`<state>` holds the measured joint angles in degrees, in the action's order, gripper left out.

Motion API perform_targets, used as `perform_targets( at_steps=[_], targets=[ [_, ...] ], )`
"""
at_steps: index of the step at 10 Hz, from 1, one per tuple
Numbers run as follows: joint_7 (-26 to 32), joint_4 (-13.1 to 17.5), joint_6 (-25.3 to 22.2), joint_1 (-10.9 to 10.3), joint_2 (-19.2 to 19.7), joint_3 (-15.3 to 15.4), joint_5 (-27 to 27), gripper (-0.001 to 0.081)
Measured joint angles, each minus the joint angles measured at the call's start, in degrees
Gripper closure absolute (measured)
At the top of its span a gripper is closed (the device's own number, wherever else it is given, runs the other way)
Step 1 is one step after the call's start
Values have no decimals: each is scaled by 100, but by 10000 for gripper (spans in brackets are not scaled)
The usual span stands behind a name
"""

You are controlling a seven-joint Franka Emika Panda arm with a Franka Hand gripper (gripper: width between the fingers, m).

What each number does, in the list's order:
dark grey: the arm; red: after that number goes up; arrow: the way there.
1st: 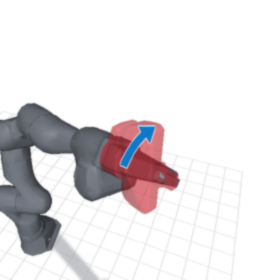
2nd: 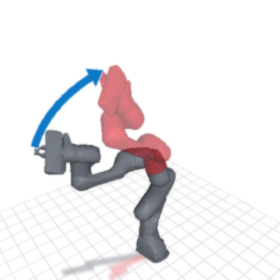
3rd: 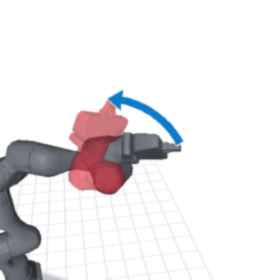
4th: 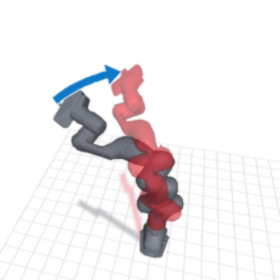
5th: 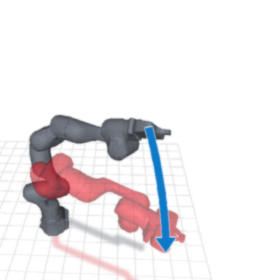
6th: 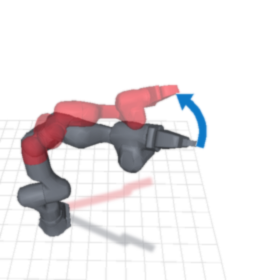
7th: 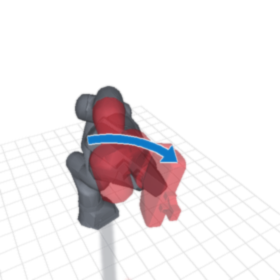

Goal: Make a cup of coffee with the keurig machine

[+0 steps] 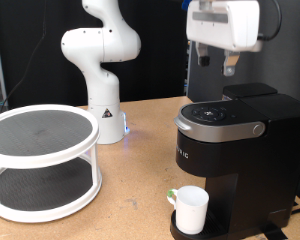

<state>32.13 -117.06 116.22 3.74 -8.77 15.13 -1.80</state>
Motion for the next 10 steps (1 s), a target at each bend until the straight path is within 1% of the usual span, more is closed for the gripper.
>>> perform_targets(
  at_steps=[3, 4, 5, 6, 7, 8, 9, 10],
  targets=[
    [-6, -496, 637, 0, 4, 28, 118, -1],
    [-20, -647, 827, 0, 5, 34, 122, 25],
    [-58, -775, 1010, 0, 6, 39, 122, 197],
    [-104, -884, 1171, 0, 6, 42, 122, 197],
    [-119, -971, 1292, 0, 6, 43, 122, 380],
    [-154, -1048, 1424, 0, 6, 45, 122, 380],
    [-244, -1136, 1635, 0, 6, 49, 122, 516],
    [-295, -1218, 1790, 0, 6, 53, 122, 699]
  ],
)
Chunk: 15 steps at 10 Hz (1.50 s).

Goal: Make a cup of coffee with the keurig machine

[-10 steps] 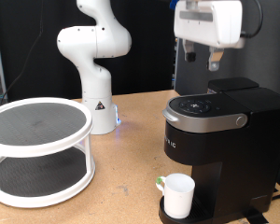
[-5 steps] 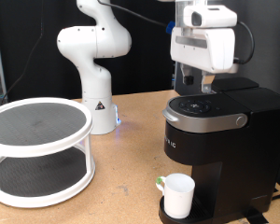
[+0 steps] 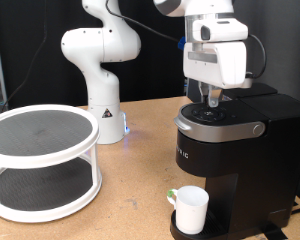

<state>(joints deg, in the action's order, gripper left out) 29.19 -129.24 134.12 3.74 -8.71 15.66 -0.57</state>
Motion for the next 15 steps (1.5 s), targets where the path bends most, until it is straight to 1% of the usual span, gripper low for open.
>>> perform_targets(
  at_steps=[1, 2, 3, 4, 7, 10, 12, 15],
  targets=[
    [-13, -60, 74, 0, 0, 5, 1, 699],
    [-18, -108, 120, 0, 0, 10, 9, 772],
    [-19, -150, 148, 0, 0, 13, 21, 772],
    [-19, -186, 159, 0, 0, 14, 25, 799],
    [-31, -257, 165, 0, 3, 18, 89, 799],
    [-139, -262, 153, 0, 9, 30, 204, 799],
    [-150, -195, 52, 0, 56, 31, 210, 799],
    [-151, 101, -405, 0, 241, 19, 185, 799]
  ],
)
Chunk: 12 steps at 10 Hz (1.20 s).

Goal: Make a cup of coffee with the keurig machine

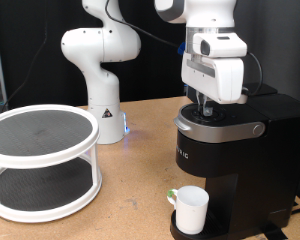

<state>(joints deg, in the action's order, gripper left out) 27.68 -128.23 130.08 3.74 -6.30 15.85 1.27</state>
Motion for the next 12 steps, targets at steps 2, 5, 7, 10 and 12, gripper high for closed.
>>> perform_targets(
  at_steps=[2, 5, 7, 10, 12],
  targets=[
    [125, 244, -400, 0, 149, -22, -97, 799],
    [346, 622, -957, 1, 401, -44, -138, 799],
    [457, 737, -1113, 1, 475, -49, -138, 799],
    [748, 648, -932, 6, 427, -95, -333, 799],
    [1145, 286, -283, 8, 210, -204, -873, 799]
  ],
)
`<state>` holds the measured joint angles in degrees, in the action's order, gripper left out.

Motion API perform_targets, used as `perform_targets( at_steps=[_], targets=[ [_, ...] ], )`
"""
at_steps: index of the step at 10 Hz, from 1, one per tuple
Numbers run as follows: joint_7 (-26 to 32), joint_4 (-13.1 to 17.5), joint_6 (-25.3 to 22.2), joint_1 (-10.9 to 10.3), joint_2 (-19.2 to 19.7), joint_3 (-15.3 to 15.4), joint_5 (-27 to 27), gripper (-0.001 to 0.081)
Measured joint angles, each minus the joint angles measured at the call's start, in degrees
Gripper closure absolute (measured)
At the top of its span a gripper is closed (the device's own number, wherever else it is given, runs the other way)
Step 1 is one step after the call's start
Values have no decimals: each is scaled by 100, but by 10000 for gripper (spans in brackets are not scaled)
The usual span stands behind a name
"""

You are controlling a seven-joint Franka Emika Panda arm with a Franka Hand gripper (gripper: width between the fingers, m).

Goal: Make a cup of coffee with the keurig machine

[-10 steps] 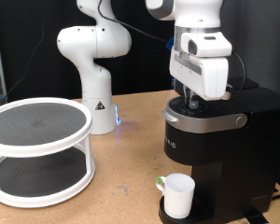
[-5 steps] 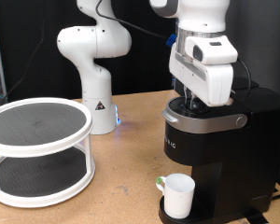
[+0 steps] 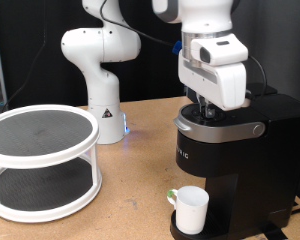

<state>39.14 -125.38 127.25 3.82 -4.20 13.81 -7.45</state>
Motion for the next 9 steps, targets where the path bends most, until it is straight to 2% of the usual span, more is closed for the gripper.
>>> perform_targets(
  at_steps=[2, 5, 7, 9],
  targets=[
    [503, -311, 287, 1, -234, -150, -522, 799],
    [1027, -545, 366, 1, -640, -375, -1095, 799],
    [1164, -566, 213, 1, -932, -499, -1235, 799],
    [1297, -567, -92, 5, -1190, -601, -1158, 799]
  ],
)
